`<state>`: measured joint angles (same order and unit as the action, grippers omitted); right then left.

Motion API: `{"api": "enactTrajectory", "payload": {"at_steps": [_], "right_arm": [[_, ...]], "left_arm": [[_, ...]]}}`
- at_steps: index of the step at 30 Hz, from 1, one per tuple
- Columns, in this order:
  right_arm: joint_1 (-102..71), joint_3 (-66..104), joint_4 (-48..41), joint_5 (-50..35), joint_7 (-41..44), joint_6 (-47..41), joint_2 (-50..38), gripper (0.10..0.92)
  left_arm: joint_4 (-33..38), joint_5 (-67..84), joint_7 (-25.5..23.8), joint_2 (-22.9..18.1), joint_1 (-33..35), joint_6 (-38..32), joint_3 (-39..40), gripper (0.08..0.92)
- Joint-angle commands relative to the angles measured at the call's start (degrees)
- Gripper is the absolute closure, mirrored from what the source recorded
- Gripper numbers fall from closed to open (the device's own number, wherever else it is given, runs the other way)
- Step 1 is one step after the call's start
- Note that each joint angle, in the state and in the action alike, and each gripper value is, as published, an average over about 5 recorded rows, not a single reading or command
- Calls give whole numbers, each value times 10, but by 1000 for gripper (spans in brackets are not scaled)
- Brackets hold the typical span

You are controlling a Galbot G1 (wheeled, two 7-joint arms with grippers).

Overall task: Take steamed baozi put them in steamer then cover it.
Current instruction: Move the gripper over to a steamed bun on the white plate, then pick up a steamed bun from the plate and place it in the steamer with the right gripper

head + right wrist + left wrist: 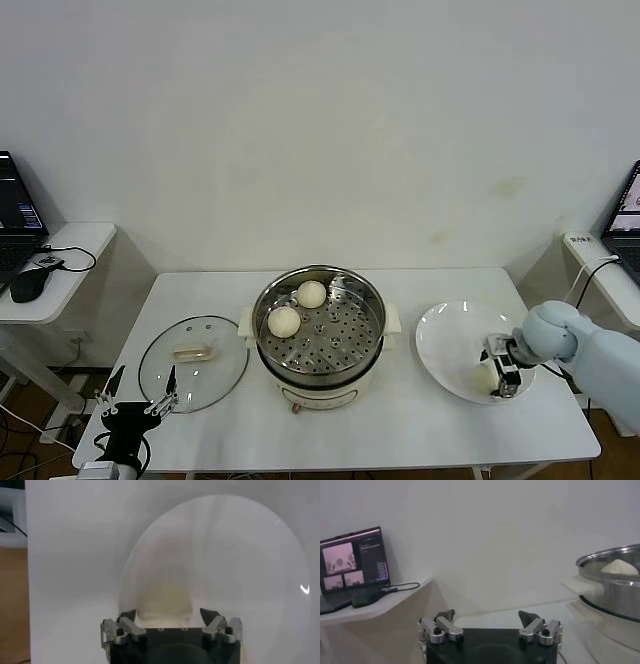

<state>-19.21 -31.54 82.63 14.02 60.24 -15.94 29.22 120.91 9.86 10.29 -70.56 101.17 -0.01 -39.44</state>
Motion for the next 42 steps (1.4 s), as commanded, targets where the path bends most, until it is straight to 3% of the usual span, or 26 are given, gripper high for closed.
{"api": "enactTrajectory", "payload": {"at_steps": [1, 6, 21, 32, 42], "right_arm": [[-4, 5, -9, 1, 3, -2, 8, 321], [16, 1, -4, -8, 19, -3, 1, 389], [302, -109, 23, -130, 61, -21, -20, 397], [520, -246, 19, -219, 35, -42, 105, 397], [552, -336, 64, -283, -5, 0, 217, 389]], "left_arm": [[0, 0, 0, 1, 0, 0, -1, 177], [1, 1, 0, 1, -1, 0, -1, 177], [2, 4, 1, 5, -11, 0, 4, 177], [3, 4, 1, 3, -12, 0, 6, 177], [-2, 9, 1, 2, -14, -3, -3, 177]]}}
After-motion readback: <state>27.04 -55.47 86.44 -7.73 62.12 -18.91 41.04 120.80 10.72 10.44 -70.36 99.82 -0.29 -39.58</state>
